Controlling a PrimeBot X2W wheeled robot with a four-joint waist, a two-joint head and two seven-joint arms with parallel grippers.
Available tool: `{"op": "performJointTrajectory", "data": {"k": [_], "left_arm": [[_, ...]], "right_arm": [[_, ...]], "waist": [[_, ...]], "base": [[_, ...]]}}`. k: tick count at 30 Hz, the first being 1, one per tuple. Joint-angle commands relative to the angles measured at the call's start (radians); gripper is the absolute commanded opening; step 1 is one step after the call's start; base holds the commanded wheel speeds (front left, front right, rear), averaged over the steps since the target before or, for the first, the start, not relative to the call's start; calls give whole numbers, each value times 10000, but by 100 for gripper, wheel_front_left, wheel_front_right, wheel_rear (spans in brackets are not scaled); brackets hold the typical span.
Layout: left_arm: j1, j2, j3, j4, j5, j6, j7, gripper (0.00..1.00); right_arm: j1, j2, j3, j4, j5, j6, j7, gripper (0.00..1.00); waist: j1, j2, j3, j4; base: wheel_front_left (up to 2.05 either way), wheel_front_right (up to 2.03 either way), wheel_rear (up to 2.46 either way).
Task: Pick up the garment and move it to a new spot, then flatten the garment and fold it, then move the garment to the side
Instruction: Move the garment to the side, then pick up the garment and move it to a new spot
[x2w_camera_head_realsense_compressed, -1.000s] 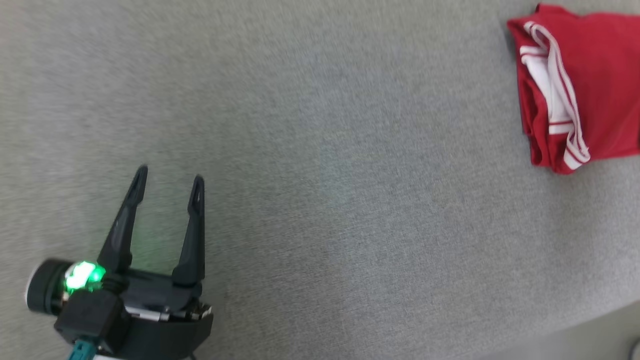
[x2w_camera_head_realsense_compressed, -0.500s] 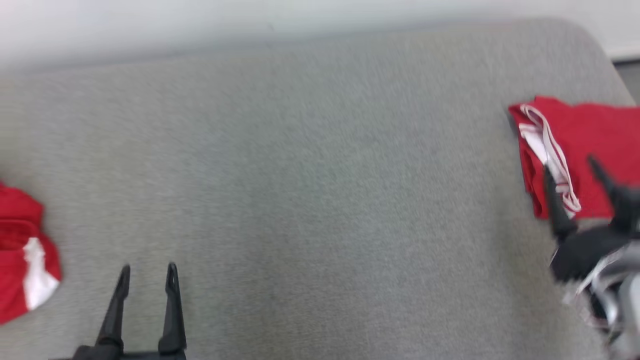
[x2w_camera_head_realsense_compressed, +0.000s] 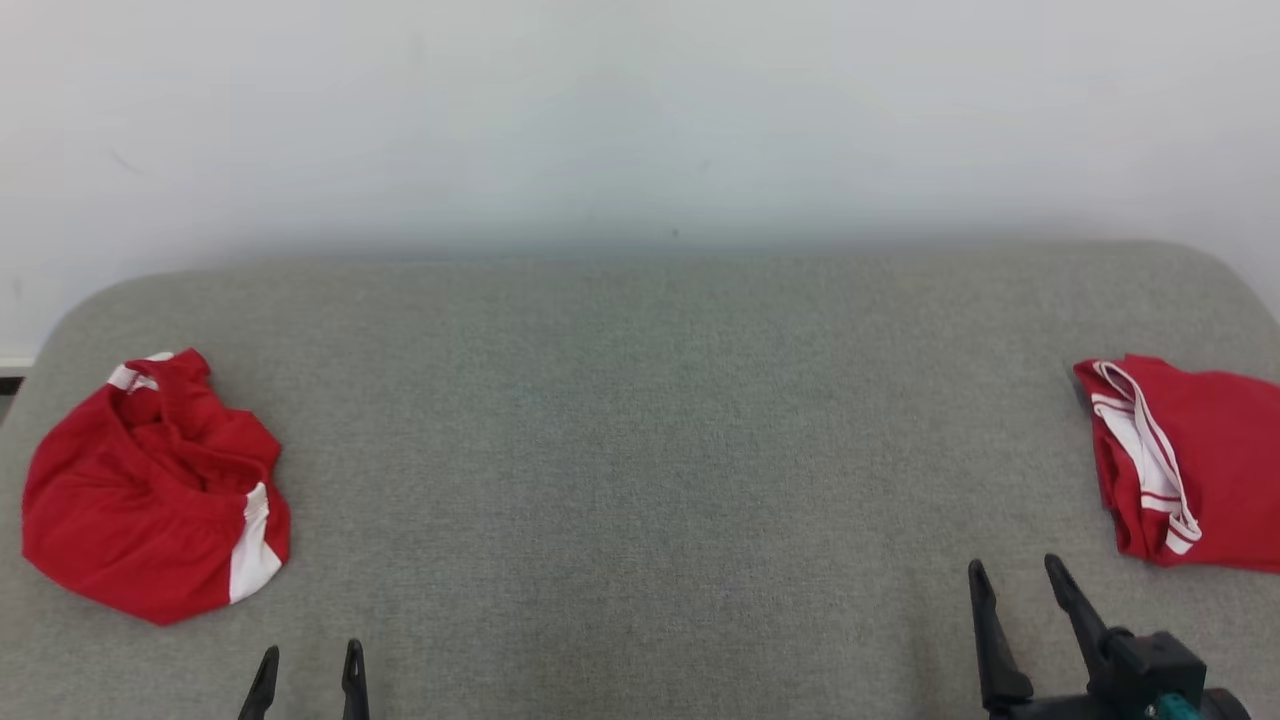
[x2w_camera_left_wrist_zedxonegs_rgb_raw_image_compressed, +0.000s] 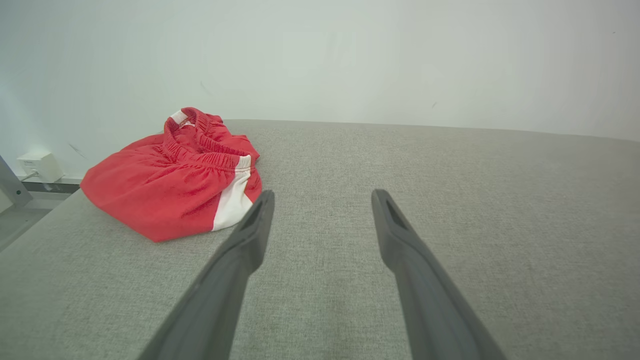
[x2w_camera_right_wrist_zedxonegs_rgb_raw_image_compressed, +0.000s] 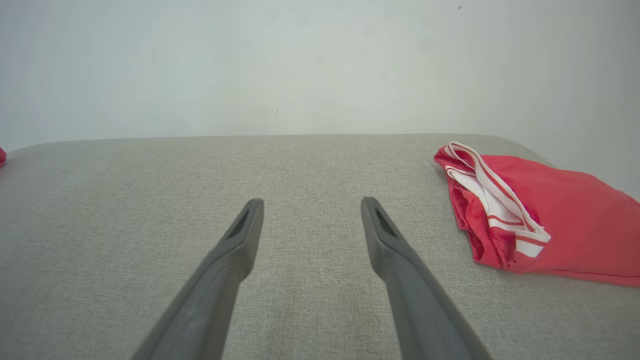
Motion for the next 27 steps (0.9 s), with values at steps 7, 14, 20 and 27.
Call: {"op": "performJointTrajectory", "data": {"k": [7,14,20,27], "left_arm": [[228,-28,48,240,108,-70,-28,100],[157,-37,195,240,-34,-95,-28,100],[183,-39,62,179,-126,-68,-28,100],[244,-36,7,168,-240,40,-28,100]], "right_arm": [[397,332,-2,537,-277,-28,-340,100],[481,398,-31,673,-251,-28,-466,100],[495,406,-72,708,178,-28,-550,100],[521,409,-79,630,270,-28,-588,100]], "waist": [[3,2,-582,226],[3,2,-543,81],[3,2,-556,111],[3,2,-609,436]], "base": [[0,0,0],[0,0,0],[0,0,0],[0,0,0]]}}
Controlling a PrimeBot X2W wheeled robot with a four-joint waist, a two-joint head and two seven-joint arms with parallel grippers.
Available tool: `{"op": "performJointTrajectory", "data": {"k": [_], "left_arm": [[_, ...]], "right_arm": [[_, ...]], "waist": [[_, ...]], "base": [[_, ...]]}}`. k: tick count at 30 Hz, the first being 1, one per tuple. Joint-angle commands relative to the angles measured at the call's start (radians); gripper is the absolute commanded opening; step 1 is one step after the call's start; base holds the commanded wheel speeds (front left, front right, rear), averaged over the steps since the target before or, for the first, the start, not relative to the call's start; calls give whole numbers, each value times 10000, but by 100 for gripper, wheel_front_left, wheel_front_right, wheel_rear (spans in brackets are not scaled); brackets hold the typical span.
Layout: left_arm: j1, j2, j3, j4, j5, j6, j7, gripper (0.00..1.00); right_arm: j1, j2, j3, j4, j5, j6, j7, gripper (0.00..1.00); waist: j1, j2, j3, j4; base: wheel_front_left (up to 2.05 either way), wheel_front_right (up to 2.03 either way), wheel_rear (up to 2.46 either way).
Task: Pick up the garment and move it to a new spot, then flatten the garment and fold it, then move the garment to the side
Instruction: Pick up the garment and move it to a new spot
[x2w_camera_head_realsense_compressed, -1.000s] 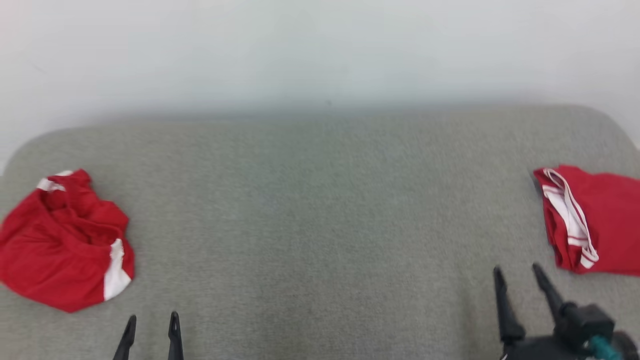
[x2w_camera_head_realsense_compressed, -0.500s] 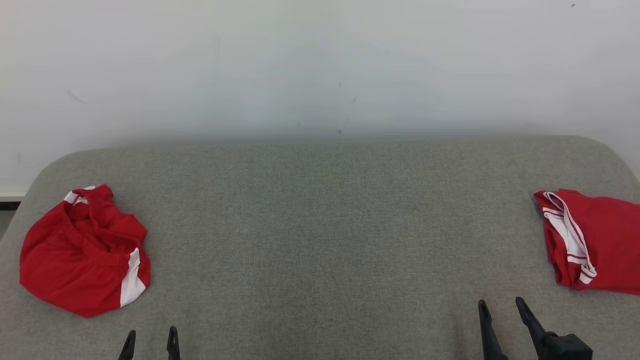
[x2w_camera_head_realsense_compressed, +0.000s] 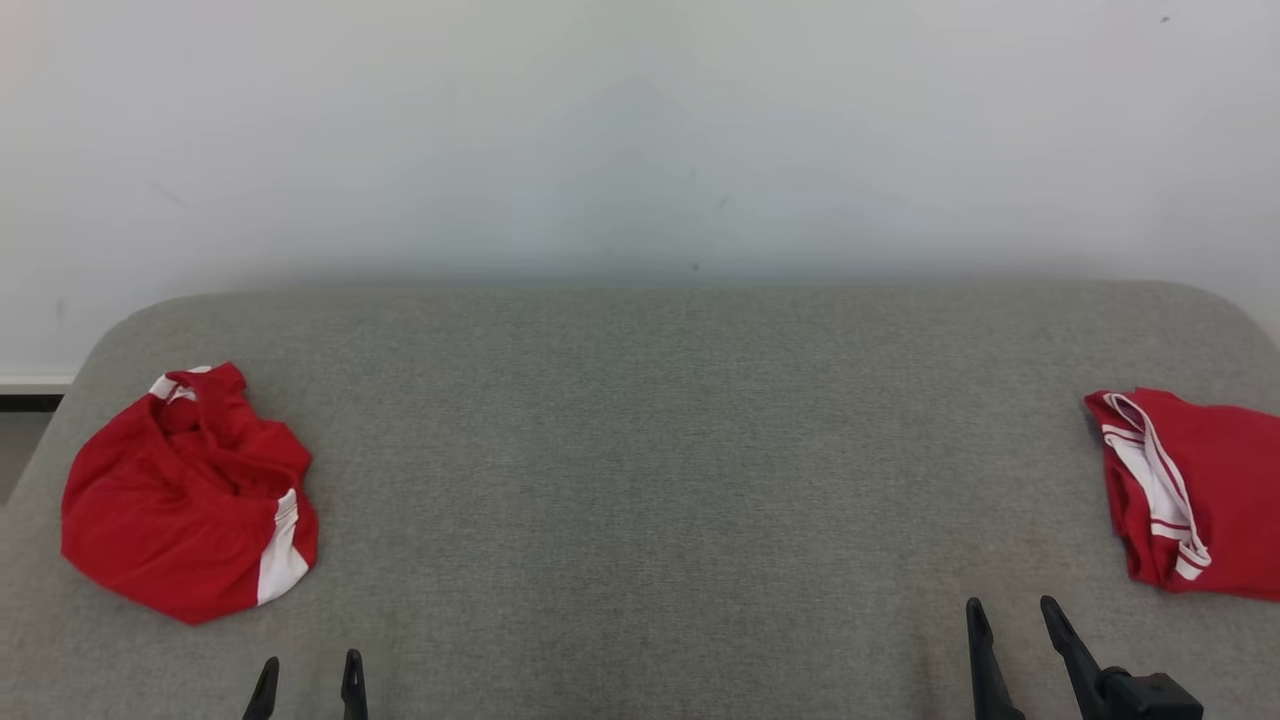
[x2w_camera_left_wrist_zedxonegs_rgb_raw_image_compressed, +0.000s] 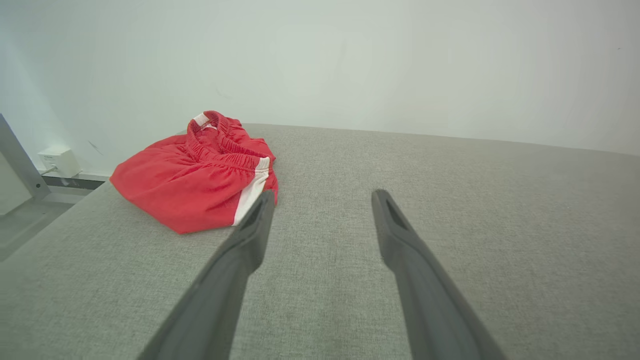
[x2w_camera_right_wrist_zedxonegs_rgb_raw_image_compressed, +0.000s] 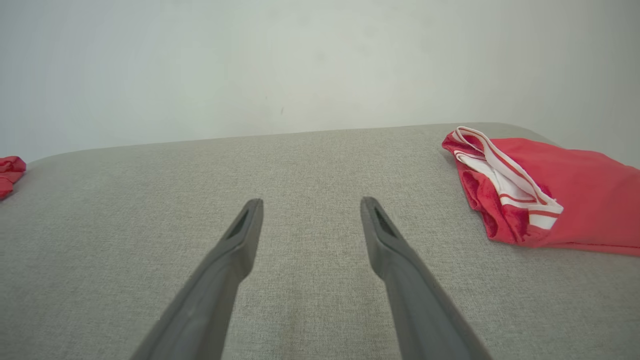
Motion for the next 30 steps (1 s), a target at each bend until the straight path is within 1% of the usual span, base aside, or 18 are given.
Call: {"op": "performJointTrajectory", "data": {"k": [1,6,11,16,17,23,25,30], "left_arm": [[91,-13,-8,-89,-174,88,-28,100],[54,-10,-129,-194,-109,158,-28,100],[150,-12,-3,-253,-3,194,-28,100],[280,-8,176,-275,150,86,-28,100],[280,-8,176,-275,150,86,-28,100],[460,32,414,-379,273,-28,-28,100],[541,30,541,-475,267,-28,-28,100],[669,8,854,-661,155,4,-28,100]], "right_arm": [[132,15,-1,-77,60,-28,-55,100],[143,17,87,-221,171,-28,-70,100],[88,13,304,-255,334,-28,-78,100],[175,12,352,-251,421,-28,-121,100],[175,12,352,-251,421,-28,-121,100],[159,12,403,-232,528,-28,-159,100],[30,14,521,-242,488,-28,-163,100],[-277,9,832,-98,458,-28,-137,100]], "waist": [[0,0,-17,276],[0,0,-17,1084],[0,0,-40,2146],[0,0,-113,3317],[0,0,-113,3317],[0,0,-155,4501],[0,0,-67,4660],[0,0,119,4803]], "base": [[0,0,0],[0,0,0],[0,0,0],[0,0,0],[0,0,0],[0,0,0],[0,0,0],[0,0,0]]}}
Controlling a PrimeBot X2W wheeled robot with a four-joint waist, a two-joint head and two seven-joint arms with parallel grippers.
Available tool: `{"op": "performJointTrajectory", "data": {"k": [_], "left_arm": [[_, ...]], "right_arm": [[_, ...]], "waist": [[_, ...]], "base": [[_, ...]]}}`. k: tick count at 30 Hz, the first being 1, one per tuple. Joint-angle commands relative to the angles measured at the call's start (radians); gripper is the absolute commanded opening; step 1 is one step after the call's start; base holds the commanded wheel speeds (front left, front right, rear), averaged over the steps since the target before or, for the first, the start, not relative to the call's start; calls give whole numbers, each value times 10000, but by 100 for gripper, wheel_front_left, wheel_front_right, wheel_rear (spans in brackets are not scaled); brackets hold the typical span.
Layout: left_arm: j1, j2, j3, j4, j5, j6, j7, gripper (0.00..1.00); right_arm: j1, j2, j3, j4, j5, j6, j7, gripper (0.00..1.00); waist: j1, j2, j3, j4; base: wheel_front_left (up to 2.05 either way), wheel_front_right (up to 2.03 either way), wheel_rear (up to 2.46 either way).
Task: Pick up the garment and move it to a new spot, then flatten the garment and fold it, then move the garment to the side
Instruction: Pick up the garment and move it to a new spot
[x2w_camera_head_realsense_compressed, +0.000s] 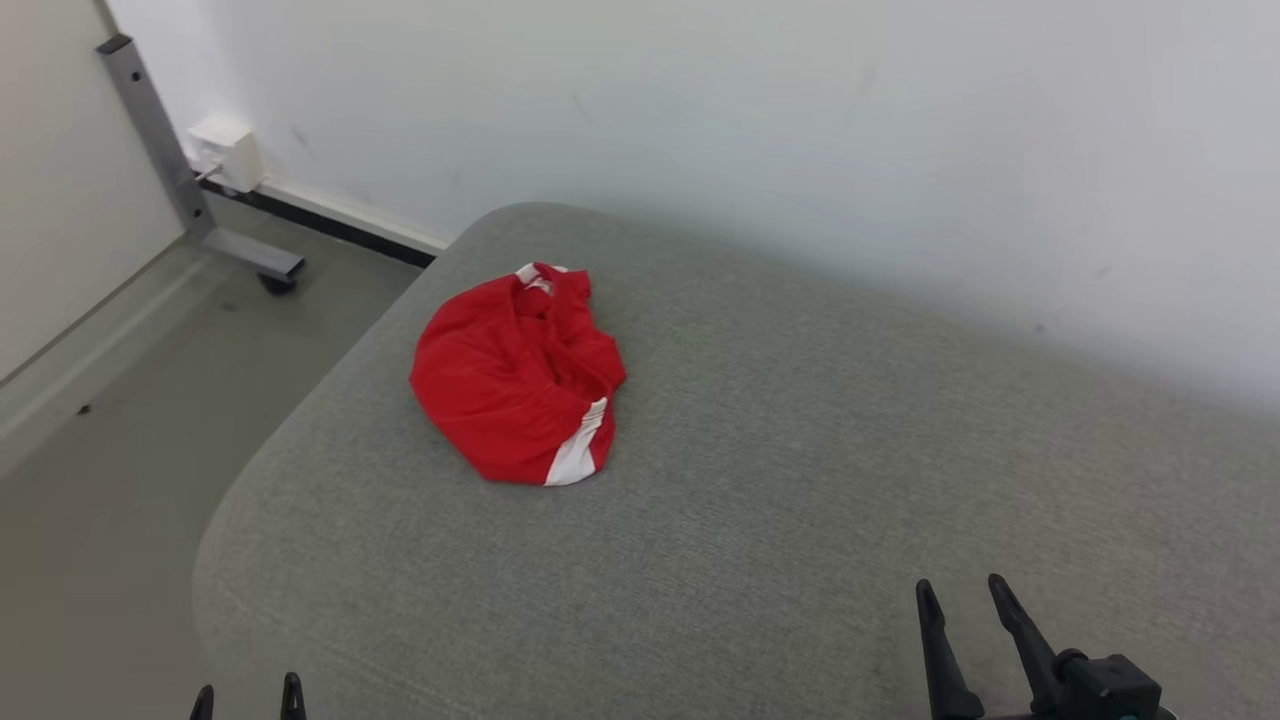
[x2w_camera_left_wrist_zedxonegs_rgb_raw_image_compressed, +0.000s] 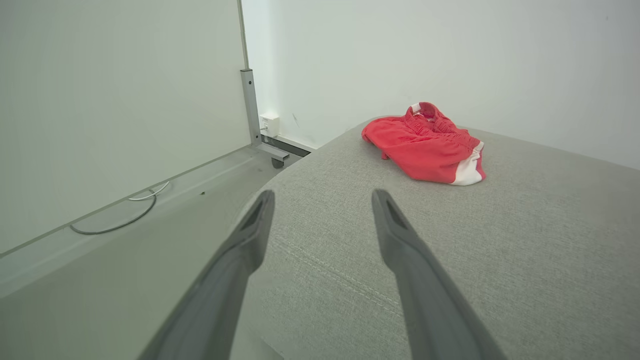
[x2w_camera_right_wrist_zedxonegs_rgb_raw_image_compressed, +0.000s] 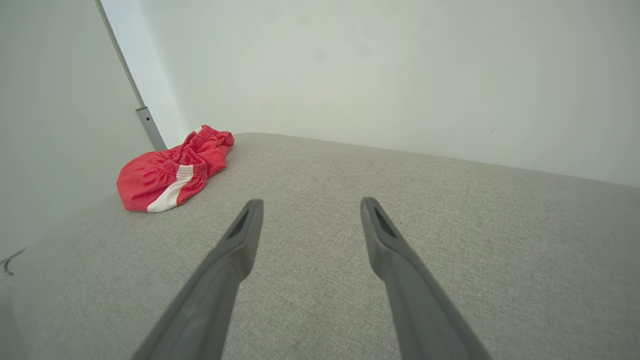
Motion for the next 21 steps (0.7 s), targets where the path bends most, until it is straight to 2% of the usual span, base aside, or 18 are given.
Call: {"op": "performJointTrajectory", "data": {"k": [1,12,18,21], "left_arm": [[102,-10,47,-81,-34,42,-28,100],[144,-27,65,-298,-120,178,-28,100],[-557,-6,222,11,-376,-28,-28,100],[-1289,146,-67,610,-607,-201,120,100]], "right_arm": [[-80,0,55,76,-11,-28,-22,100],[-261,0,102,279,2,-28,-59,100],[-4,-2,-18,163,139,-28,-84,100],[168,-2,-190,-23,126,-28,-91,100]], "waist": [[0,0,162,320],[0,0,228,358],[0,0,207,323],[0,0,350,281]], "base": [[0,0,0],[0,0,0],[0,0,0],[0,0,0]]}}
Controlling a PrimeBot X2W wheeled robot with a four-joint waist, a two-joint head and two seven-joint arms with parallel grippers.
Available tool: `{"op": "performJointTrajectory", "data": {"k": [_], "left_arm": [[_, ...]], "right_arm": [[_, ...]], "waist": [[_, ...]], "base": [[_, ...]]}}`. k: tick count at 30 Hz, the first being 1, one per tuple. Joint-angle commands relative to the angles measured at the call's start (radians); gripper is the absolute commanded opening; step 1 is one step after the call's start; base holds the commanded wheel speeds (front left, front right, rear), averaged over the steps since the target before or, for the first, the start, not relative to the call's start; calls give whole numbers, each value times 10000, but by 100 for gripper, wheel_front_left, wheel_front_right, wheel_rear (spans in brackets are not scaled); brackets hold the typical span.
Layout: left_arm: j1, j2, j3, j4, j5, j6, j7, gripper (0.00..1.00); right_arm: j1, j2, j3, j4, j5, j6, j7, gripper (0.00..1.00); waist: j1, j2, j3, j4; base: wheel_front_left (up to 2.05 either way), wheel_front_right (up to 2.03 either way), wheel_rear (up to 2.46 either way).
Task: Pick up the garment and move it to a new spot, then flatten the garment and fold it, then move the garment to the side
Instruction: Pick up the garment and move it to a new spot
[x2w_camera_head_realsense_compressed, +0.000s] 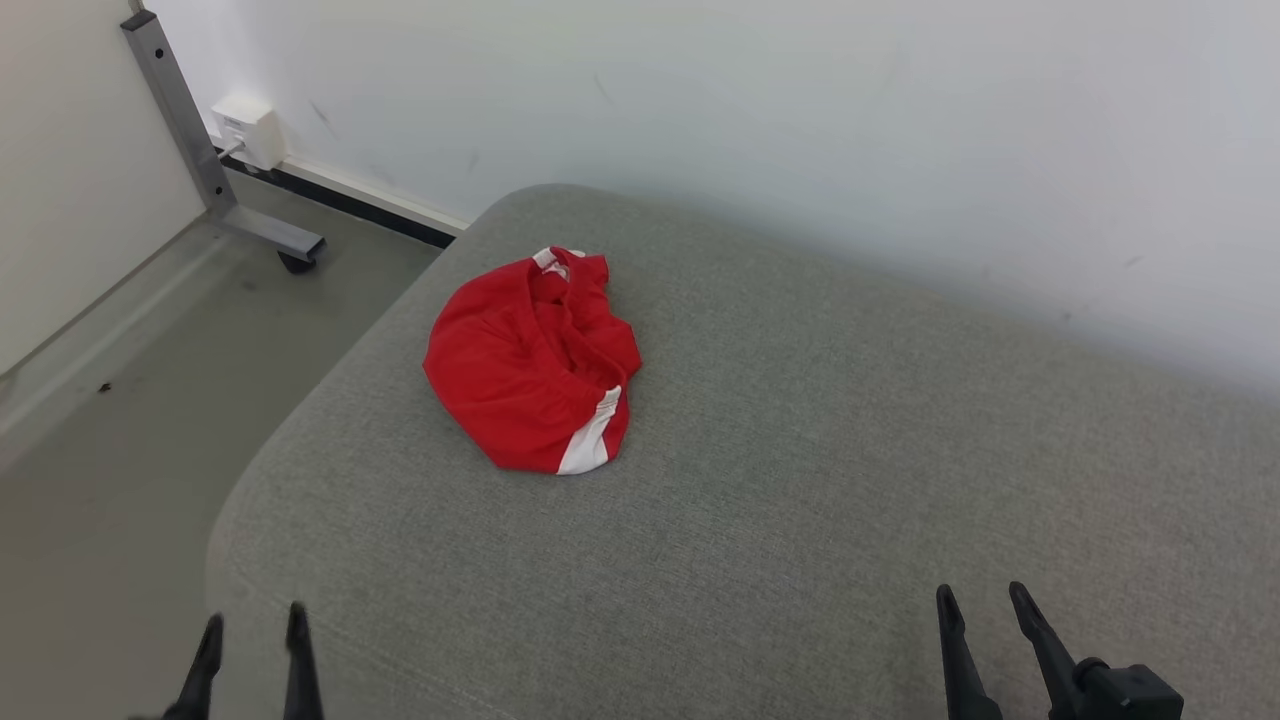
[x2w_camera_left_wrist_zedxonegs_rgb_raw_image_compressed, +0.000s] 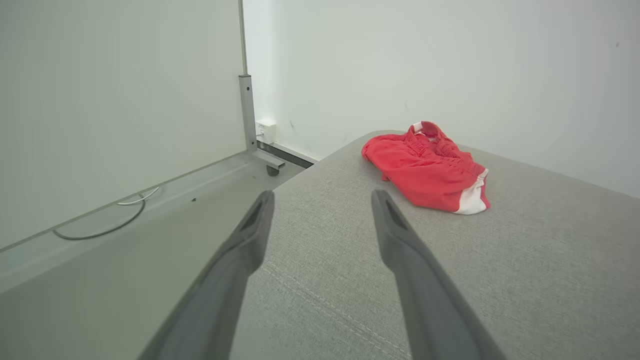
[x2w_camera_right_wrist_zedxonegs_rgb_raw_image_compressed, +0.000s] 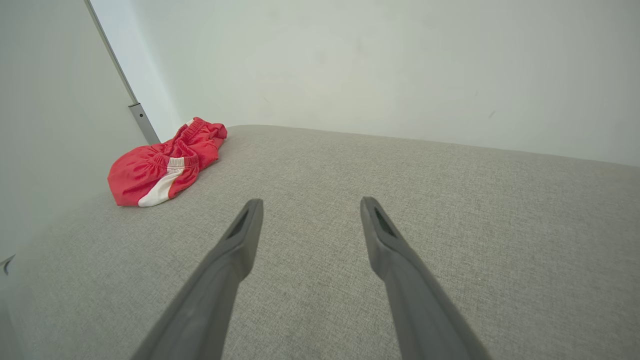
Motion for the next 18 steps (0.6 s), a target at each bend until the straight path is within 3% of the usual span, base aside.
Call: {"op": "performJointTrajectory", "data": {"k": [1,3,10,18], "left_arm": [[-517,110,-137,250,-156,-79,269,100],[-1307,495,0,871,-574,-119,612,100],[-3604,616,459,1926,-1983,-164,1887,100],[-6291,1100,1704,3296,-5252,-219,5287,100]], "right_arm": [[72,-2,-6,-150,-63,-27,-19,100],[-54,0,39,-402,-246,-27,92,100],[-891,-8,209,-1254,-771,-28,588,100],[-1905,-123,743,-1960,-1065,-27,879,100]], "waist": [[1,0,228,-139],[1,0,581,-440],[1,0,2273,-1670],[1,0,4427,-3288]], "base": [[0,0,0],[0,0,0],[0,0,0],[0,0,0]]}}
